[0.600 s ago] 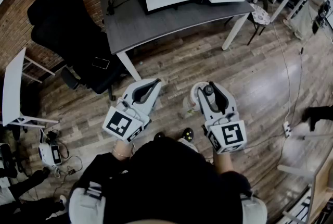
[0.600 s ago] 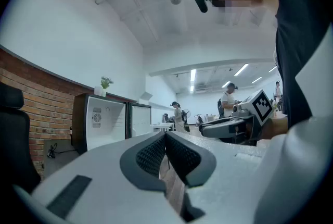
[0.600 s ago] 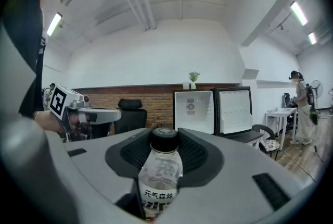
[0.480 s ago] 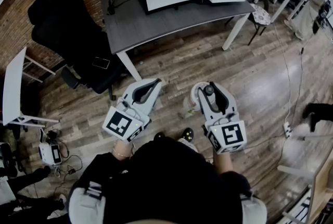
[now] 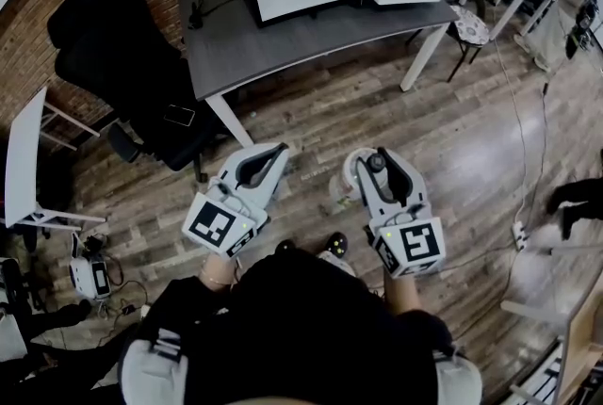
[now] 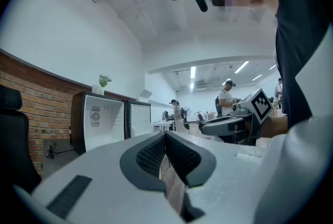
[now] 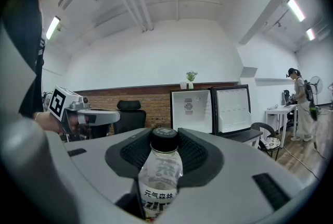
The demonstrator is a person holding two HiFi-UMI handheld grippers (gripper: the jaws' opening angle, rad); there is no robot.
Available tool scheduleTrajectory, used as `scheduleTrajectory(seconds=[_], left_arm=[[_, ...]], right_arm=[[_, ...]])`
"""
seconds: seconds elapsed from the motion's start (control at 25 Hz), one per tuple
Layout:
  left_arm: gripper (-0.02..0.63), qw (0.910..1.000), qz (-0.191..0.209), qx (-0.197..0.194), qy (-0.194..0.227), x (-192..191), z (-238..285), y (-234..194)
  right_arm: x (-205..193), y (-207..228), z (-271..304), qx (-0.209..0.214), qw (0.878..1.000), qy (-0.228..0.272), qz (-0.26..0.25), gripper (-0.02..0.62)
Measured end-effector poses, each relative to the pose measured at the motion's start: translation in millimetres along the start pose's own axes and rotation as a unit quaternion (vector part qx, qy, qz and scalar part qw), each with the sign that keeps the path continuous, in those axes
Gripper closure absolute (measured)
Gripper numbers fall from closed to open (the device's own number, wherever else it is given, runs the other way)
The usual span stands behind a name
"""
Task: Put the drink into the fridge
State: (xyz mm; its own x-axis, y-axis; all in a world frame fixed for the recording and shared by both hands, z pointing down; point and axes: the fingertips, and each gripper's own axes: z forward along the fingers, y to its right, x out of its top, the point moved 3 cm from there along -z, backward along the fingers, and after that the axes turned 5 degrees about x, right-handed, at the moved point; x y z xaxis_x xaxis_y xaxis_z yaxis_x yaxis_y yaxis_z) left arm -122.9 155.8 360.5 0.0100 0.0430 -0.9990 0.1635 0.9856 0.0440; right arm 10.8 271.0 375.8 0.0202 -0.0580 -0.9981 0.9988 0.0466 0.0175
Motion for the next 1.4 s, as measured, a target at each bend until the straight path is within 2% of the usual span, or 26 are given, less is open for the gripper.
scheduleTrajectory(seconds=[0.4,0.88,1.4], left_arm=[[0.609,0.9999,0.01,0.013,0.003,2.9,22.4,7.0],[0.609,0.9981,0.006,0.061,-0.001,2.0,46.7,16.0],[0.609,0.9948,-0.012,0.1,-0.018,-9.1,49.2,20.1]], right_arm=[[-3.0,26.9,3.8,0.018,1.0,-0.003,0.011,0.443],[-1.3,62.1,13.1,0.062,0.998,-0.002,0.008,0.443],[-9.5,74.8,25.1,0.099,0.995,-0.002,0.014,0.443]])
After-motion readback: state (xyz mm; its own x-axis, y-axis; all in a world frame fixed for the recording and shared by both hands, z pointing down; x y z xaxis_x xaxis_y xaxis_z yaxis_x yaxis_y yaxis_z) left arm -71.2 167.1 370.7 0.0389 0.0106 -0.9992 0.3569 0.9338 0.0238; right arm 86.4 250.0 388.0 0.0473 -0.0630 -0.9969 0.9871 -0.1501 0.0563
